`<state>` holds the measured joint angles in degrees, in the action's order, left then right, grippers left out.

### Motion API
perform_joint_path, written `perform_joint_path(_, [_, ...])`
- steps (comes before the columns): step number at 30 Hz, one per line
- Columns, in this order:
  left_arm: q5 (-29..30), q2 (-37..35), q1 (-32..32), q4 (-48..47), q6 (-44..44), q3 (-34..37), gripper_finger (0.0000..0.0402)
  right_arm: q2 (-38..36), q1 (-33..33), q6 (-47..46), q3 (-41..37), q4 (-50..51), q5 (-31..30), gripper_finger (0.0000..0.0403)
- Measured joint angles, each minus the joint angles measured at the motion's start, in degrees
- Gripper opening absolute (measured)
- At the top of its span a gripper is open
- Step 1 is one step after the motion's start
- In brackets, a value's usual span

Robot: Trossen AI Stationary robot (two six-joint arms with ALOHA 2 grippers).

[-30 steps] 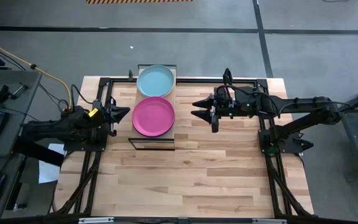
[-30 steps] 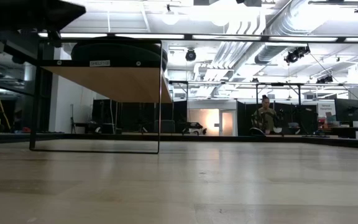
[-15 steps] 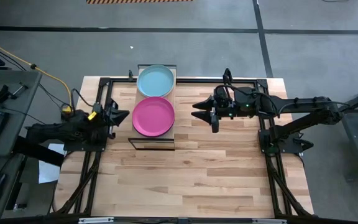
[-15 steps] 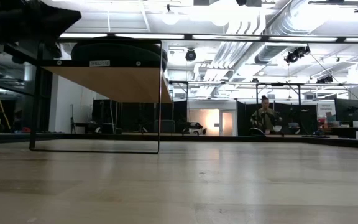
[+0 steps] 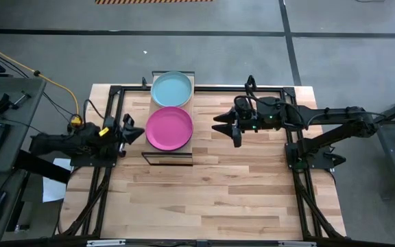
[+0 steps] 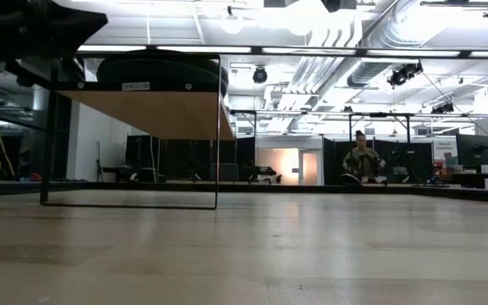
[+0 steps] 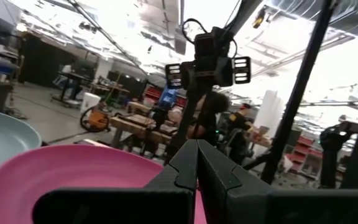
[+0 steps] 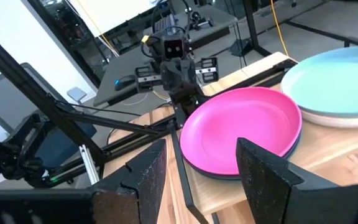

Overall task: Place and stack plates onto a shelf
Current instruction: Return to Home Position

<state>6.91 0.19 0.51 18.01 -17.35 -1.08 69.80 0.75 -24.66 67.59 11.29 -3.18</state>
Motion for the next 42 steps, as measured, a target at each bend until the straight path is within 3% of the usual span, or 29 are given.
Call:
perform_joint_path(4, [1.3,0.0,2.2,-0.1,1.6,0.0,0.0000,0.0,0.0,-0.9,0.0,0.2,0.0,0.0176])
perform_joint_path(9, [3.3,0.0,2.4,-0.6,14.0,0.0,0.0000,0.0,0.0,-0.9,0.0,0.2,0.0,0.0176])
perform_joint_path(12, [3.3,0.0,2.0,-4.2,16.4,0.0,0.0000,0.0,0.0,-1.1,0.0,0.1,0.0,0.0176])
perform_joint_path(18, [-1.3,0.0,1.8,-13.6,13.0,0.0,0.0000,0.0,0.0,-1.0,0.0,0.1,0.0,0.0176])
perform_joint_path(24, [-4.2,0.0,1.8,-16.6,12.9,0.0,0.0000,0.0,0.0,-1.0,0.0,0.1,0.0,0.0176])
perform_joint_path(29, [-11.2,0.0,1.8,-17.5,10.2,0.1,0.0000,0.0,0.0,-1.1,0.0,0.1,0.0,0.0176])
perform_joint_path(35, [-7.3,0.1,1.8,-17.9,8.4,0.1,0.0000,0.0,0.0,-5.0,0.0,0.1,0.3,0.0176])
perform_joint_path(42, [-7.3,0.1,1.8,-18.2,8.4,0.1,0.0000,0.0,0.0,-3.6,0.0,0.3,0.4,0.0176])
